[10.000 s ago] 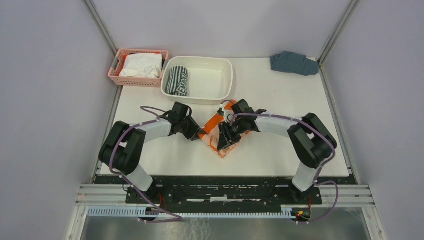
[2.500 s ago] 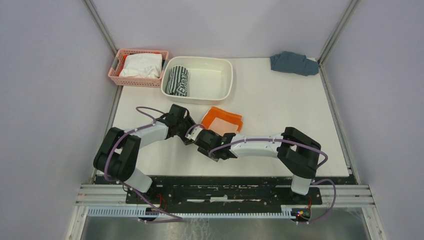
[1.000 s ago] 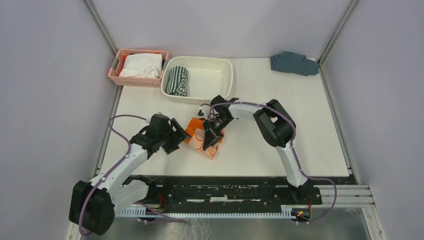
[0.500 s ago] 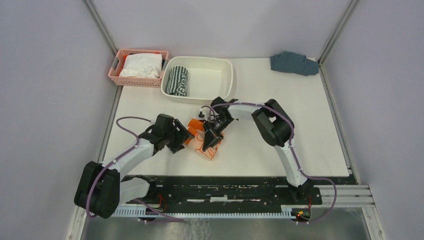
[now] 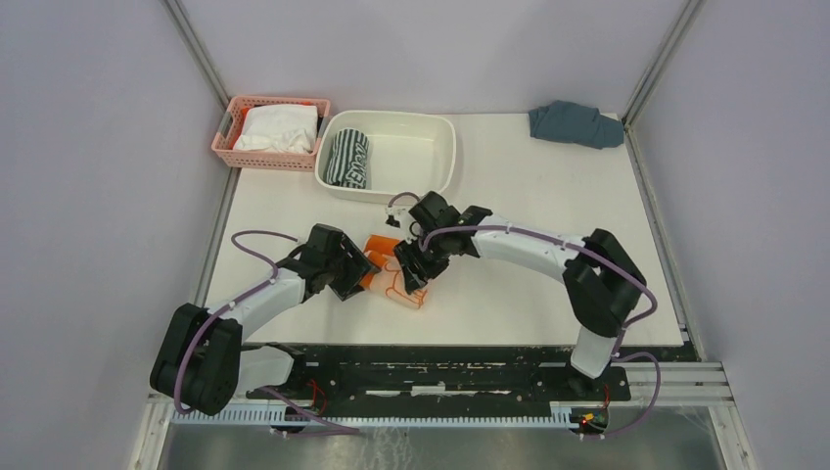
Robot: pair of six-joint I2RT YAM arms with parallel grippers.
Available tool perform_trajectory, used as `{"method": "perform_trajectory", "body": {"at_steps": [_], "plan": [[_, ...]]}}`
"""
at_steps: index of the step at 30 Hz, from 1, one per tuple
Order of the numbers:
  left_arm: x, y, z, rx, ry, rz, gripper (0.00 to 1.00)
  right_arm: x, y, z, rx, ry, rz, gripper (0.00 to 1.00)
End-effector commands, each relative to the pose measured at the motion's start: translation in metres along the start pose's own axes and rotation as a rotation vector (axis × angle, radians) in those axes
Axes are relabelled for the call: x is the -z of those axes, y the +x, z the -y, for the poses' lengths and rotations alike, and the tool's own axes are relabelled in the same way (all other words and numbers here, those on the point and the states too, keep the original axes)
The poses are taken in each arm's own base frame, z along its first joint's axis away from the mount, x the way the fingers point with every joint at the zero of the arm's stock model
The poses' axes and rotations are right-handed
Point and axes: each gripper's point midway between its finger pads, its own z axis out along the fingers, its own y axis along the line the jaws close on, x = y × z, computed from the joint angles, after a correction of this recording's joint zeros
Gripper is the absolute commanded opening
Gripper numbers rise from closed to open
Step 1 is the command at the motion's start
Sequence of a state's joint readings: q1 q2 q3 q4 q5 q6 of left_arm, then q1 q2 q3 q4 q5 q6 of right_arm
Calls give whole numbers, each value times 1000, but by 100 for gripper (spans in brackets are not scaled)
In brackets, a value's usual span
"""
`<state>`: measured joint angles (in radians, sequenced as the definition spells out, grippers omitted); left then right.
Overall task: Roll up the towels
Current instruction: Roll the towel at the center of the board.
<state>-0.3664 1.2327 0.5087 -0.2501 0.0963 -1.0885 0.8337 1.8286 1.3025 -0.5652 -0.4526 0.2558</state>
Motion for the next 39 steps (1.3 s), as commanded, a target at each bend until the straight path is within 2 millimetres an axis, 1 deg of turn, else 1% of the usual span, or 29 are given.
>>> {"method": "perform_trajectory", "body": {"at_steps": [1, 4, 6, 8, 10, 14, 18, 21, 23, 24, 26, 29, 32, 34, 37, 38, 39], "plan": [[-4, 1, -60, 19, -233, 39, 69, 22, -21, 11, 279, 339, 157, 58], [-4, 2, -61, 20, -237, 32, 69, 24, -26, 0, 409, 440, 222, 62], [-5, 3, -62, 20, -240, 25, 69, 22, -27, -6, 469, 475, 243, 65], [-5, 4, -64, 18, -245, 19, 68, 15, -25, -13, 517, 475, 239, 66], [-6, 6, -64, 18, -249, 11, 68, 4, -20, -15, 551, 475, 204, 67], [-9, 8, -64, 12, -248, -6, 68, -26, -3, -6, 587, 474, 105, 68], [-14, 8, -61, -13, -243, -23, 69, -53, 14, 12, 598, 489, 15, 69], [-20, 9, -56, -40, -238, -53, 69, -68, 23, 24, 603, 509, -28, 68], [-26, 10, -49, -70, -222, -82, 69, -74, 29, 29, 602, 513, -57, 65], [-29, 10, -45, -85, -208, -95, 69, -76, 31, 30, 600, 510, -72, 61], [-35, 14, -38, -114, -188, -136, 69, -73, 35, 26, 587, 487, -83, 54], [-42, 18, -16, -174, -140, -166, 70, -65, 44, 16, 528, 412, -103, 42], [-44, 19, 12, -220, -72, -172, 73, -59, 57, 7, 401, 298, -119, 33], [-41, 12, 26, -229, -38, -144, 75, -56, 67, 2, 305, 204, -135, 29], [-29, -10, 40, -232, -1, -54, 79, -53, 75, -3, 173, 63, -152, 26], [-24, -17, 43, -218, 16, -30, 81, -53, 76, -9, 131, -8, -158, 25], [-19, -23, 46, -202, 40, -13, 81, -53, 76, -8, 90, -53, -160, 24]]}}
